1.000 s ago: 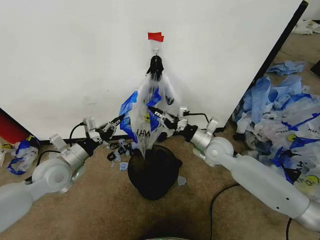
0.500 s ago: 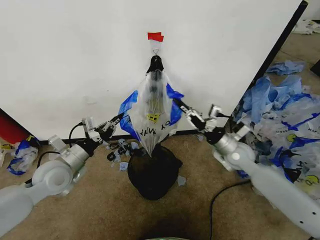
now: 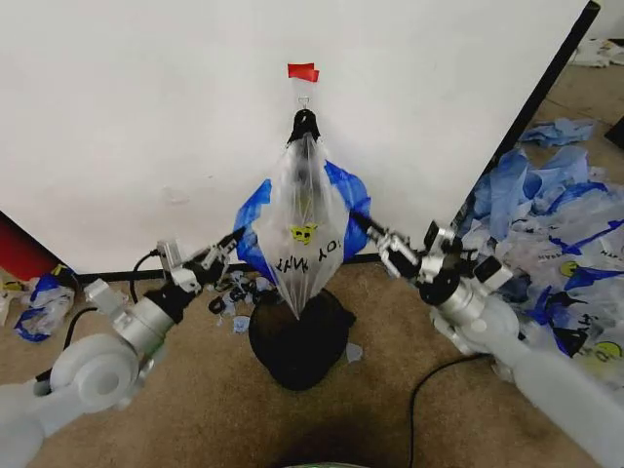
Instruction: Pick up the garbage bag from the wall and place it over the trash bin.
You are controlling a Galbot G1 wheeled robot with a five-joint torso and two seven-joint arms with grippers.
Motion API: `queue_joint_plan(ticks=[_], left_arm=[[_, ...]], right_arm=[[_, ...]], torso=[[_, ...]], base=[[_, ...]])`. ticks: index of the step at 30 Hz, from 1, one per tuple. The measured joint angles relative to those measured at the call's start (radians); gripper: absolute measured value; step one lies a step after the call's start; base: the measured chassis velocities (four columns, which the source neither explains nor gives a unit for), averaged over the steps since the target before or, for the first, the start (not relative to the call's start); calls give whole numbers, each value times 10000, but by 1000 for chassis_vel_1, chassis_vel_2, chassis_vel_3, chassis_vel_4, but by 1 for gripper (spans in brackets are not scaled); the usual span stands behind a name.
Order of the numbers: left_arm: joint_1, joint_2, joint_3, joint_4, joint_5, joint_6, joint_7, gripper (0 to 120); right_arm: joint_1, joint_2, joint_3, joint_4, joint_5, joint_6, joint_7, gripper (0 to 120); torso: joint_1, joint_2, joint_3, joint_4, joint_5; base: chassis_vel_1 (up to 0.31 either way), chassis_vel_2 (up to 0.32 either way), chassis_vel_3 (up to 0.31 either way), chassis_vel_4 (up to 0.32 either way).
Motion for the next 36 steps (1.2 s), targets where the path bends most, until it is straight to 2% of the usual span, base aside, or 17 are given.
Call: queue_joint_plan(ticks=[6,25,35,36], left_arm=[[488,-200,100,-225,542,-174,-324,0],[944,168,473,-666,937,-314,-538,0],[454,309,35,-1082,835,-605,-1191,0],[308,492,-333,-1477,660,-636,-1538,0]], right_arm=[[-554,-23,-51,81,-482,102,-227,0],[-816,2,-160,168,-1201,269,-127,0],[-128,-137,-49,536,-685,245,87,0],[77,-255,-17,738,-495,226,195,0]], torso=[[0,0,0,0,-4],[1,0,0,1,-2],[1,0,2,2,-4],[1,0,2,-1,-2]], base=[[0,0,0,0],[0,0,0,0],[0,0,0,0],[0,0,0,0]])
